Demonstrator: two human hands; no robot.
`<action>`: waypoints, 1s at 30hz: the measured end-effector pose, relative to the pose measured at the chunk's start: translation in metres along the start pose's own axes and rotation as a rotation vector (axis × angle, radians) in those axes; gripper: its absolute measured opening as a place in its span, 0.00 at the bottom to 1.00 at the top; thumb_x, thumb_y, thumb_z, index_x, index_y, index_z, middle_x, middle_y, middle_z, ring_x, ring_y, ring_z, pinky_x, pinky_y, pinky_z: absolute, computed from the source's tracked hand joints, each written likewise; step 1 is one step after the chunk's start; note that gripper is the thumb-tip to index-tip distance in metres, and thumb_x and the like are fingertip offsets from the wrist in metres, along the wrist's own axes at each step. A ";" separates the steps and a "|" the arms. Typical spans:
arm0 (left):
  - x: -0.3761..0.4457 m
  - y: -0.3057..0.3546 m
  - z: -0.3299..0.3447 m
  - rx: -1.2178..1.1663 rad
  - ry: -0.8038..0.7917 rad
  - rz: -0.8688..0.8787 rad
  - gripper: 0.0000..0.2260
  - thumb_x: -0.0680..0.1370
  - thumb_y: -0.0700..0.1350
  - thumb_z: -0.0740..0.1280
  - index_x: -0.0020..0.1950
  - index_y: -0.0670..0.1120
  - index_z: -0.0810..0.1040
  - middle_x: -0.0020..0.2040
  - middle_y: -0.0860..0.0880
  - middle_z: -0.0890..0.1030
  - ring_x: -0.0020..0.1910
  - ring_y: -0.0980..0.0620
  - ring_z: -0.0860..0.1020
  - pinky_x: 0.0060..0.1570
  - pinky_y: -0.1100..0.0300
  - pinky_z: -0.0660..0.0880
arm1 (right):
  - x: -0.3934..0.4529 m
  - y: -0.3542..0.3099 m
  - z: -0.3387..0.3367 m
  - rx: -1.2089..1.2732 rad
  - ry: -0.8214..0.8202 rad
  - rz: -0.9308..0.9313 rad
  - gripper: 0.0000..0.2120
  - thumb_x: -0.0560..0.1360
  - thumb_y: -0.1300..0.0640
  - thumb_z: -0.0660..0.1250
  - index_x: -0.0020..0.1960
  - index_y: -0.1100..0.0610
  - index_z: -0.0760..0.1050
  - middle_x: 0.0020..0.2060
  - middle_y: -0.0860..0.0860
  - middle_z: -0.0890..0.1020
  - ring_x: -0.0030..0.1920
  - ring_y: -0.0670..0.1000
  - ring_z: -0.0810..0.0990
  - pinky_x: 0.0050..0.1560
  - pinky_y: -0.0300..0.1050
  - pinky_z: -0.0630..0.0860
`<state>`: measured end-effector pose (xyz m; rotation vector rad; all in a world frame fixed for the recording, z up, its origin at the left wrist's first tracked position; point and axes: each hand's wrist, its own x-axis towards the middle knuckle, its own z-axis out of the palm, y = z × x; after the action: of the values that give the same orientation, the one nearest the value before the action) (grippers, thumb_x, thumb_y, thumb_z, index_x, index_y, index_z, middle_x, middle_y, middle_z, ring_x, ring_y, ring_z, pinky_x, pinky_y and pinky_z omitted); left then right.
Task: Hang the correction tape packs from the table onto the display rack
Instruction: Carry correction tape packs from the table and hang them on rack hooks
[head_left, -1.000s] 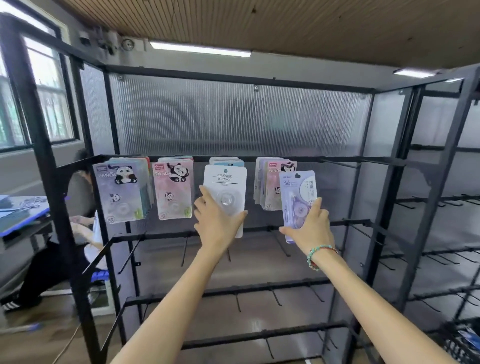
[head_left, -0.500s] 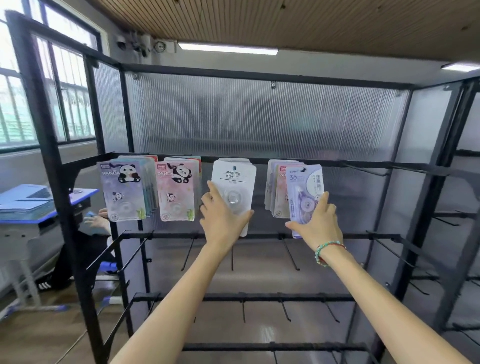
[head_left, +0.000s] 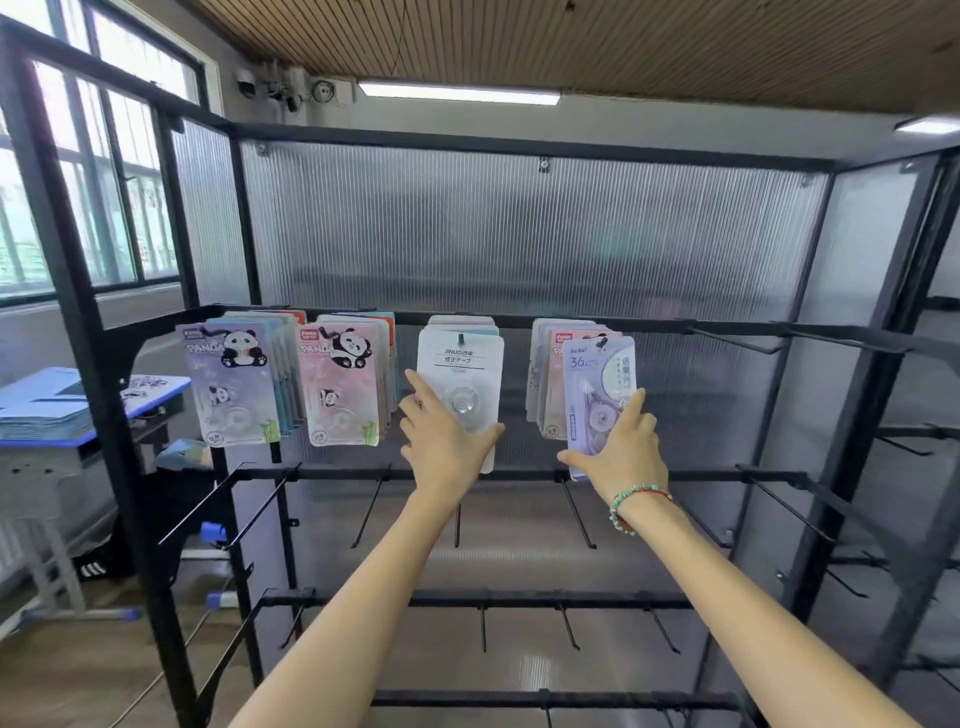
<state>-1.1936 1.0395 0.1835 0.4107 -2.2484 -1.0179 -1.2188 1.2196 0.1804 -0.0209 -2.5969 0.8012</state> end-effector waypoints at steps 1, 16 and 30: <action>0.002 0.000 0.003 -0.006 0.001 -0.005 0.57 0.67 0.57 0.77 0.78 0.42 0.37 0.71 0.40 0.59 0.69 0.39 0.62 0.61 0.39 0.67 | 0.002 -0.001 0.003 0.001 0.006 0.004 0.60 0.65 0.43 0.77 0.77 0.60 0.37 0.67 0.58 0.62 0.66 0.58 0.66 0.51 0.53 0.76; 0.023 -0.006 0.028 -0.035 0.051 -0.004 0.57 0.67 0.58 0.77 0.78 0.43 0.38 0.72 0.40 0.59 0.70 0.40 0.62 0.62 0.40 0.67 | 0.031 -0.005 0.031 -0.008 0.051 0.013 0.60 0.66 0.41 0.75 0.76 0.61 0.35 0.64 0.58 0.63 0.64 0.57 0.67 0.47 0.52 0.77; -0.001 -0.024 0.011 0.050 0.040 0.072 0.51 0.70 0.58 0.74 0.79 0.43 0.43 0.76 0.40 0.55 0.74 0.40 0.58 0.69 0.41 0.60 | 0.005 0.014 0.026 -0.008 0.030 -0.069 0.53 0.70 0.43 0.72 0.77 0.63 0.41 0.73 0.61 0.55 0.70 0.61 0.60 0.69 0.53 0.65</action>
<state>-1.1997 1.0305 0.1596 0.3650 -2.2395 -0.9107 -1.2354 1.2186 0.1557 0.0534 -2.5574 0.7605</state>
